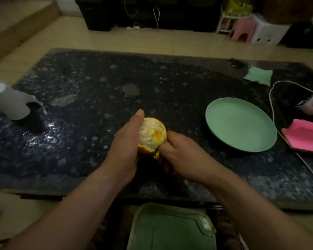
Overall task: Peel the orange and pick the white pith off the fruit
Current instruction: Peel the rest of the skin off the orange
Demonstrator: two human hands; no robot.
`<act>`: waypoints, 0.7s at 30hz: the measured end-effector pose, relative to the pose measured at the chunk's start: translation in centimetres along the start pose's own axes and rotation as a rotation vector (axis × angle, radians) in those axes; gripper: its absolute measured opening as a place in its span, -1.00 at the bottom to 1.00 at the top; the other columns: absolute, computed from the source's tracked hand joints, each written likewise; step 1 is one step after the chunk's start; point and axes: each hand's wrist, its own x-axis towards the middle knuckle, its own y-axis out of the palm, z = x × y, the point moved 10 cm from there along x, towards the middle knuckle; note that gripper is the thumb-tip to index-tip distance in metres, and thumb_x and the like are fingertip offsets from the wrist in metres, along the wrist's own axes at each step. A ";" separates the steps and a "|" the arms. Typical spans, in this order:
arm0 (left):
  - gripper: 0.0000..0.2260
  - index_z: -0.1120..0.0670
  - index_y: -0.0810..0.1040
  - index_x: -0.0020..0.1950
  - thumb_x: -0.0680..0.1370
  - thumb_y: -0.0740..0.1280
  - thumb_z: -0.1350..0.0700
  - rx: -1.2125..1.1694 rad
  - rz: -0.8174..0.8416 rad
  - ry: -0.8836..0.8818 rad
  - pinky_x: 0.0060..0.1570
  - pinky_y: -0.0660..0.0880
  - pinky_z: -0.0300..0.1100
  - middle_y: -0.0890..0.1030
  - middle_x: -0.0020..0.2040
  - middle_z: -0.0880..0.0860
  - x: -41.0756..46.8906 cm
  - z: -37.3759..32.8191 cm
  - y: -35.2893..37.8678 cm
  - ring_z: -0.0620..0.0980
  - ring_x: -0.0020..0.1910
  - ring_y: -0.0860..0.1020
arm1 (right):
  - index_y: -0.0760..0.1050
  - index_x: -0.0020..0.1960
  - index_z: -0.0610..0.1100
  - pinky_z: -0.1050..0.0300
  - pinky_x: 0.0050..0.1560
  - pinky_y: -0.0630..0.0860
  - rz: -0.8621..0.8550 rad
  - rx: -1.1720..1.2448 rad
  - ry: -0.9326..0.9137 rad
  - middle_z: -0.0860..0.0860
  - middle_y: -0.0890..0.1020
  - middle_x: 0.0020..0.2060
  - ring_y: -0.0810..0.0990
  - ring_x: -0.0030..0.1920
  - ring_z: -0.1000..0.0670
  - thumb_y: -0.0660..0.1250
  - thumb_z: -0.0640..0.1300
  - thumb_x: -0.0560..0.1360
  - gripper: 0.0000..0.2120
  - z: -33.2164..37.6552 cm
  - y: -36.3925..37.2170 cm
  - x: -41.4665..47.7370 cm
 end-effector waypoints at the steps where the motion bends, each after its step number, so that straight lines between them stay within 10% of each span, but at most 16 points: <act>1: -0.63 0.08 0.70 -0.03 0.65 0.32 -0.19 -0.002 -0.005 0.008 -0.26 0.63 -0.14 0.72 -0.09 0.14 0.0 -0.1 0.0 0.02 -0.19 0.69 | 0.56 -0.05 -0.09 -0.03 -0.32 0.58 -0.012 0.017 -0.009 -0.03 0.69 -0.29 0.66 -0.35 -0.06 0.22 -0.01 0.64 -0.78 0.1 0.0 -0.1; 10: -0.47 0.07 0.79 -0.16 0.66 0.24 -0.28 -0.090 -0.007 -0.081 -0.09 0.63 -0.03 0.76 -0.10 0.12 -0.2 -1.0 -0.3 0.06 -0.16 0.73 | 0.49 0.04 -0.07 0.06 -0.30 0.58 -0.017 0.216 0.048 -0.06 0.68 -0.19 0.64 -0.28 0.02 0.18 -0.18 0.61 -0.88 -0.7 0.8 0.1; 15: -0.47 0.13 0.71 0.08 0.67 0.20 -0.30 -0.053 -0.006 -0.130 0.00 0.64 0.01 0.77 -0.03 0.15 0.0 -1.0 -1.1 0.05 -0.16 0.75 | 0.50 0.14 0.06 -0.04 -0.13 0.68 -0.038 0.221 -0.025 0.01 0.71 -0.11 0.72 -0.13 -0.03 0.25 0.18 0.67 -0.78 -0.1 0.0 0.1; 21: -0.45 0.03 0.81 -0.18 0.70 0.18 -0.24 0.002 0.065 -0.158 -0.18 0.66 -0.08 0.78 -0.03 0.11 -0.4 -0.9 -0.6 0.03 -0.17 0.75 | 0.45 0.01 0.01 -0.10 -0.16 0.65 -0.088 0.078 -0.141 -0.03 0.67 -0.15 0.70 -0.16 0.00 0.15 0.23 0.70 -0.69 0.8 -1.0 0.0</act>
